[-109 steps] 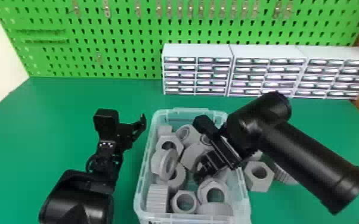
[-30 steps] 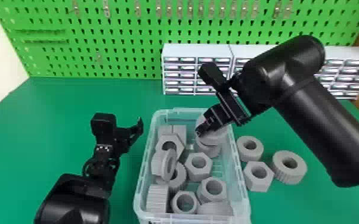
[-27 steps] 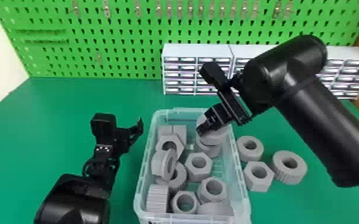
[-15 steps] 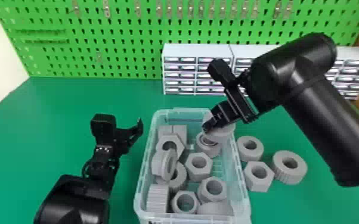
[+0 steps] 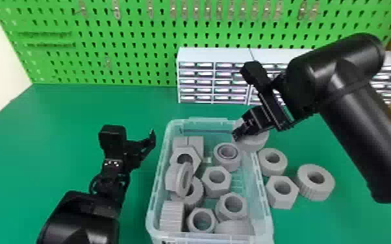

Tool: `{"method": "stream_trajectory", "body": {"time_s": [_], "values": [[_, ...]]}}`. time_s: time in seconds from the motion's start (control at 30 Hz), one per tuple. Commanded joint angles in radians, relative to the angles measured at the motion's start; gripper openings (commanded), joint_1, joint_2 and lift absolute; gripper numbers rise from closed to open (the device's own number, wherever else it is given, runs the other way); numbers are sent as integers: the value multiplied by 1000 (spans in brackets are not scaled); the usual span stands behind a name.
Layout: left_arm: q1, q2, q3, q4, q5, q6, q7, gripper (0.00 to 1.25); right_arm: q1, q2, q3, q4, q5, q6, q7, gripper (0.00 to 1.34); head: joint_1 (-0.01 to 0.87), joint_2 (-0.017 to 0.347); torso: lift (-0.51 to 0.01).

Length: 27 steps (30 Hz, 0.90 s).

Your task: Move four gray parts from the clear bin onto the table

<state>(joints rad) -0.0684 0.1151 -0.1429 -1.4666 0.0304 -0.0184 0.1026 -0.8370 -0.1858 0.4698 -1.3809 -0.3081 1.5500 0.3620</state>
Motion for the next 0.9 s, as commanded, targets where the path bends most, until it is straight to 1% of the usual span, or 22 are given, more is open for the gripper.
{"method": "stream_trajectory", "body": {"time_s": [0.0, 0.3, 0.5, 0.6, 0.87], "values": [[1, 0, -1, 0, 0, 0, 0, 1068, 3, -3, -19, -1, 12, 4, 0, 295, 693, 72, -52], [-2, 0, -9, 0, -3, 0, 2, 1068, 10, -9, -36, -6, 49, 19, 0, 295, 693, 72, -52], [-1, 0, -9, 0, -3, 0, 2, 1068, 27, -17, -63, -27, 73, 22, 0, 295, 693, 72, -52], [1, 0, -10, 0, -3, 2, 2, 1068, 38, -24, -83, -44, 87, 22, 0, 295, 693, 72, -52], [-1, 0, -20, 0, -3, 2, 14, 1068, 85, -54, -154, -132, 104, 22, 0, 295, 693, 72, -52]]}}
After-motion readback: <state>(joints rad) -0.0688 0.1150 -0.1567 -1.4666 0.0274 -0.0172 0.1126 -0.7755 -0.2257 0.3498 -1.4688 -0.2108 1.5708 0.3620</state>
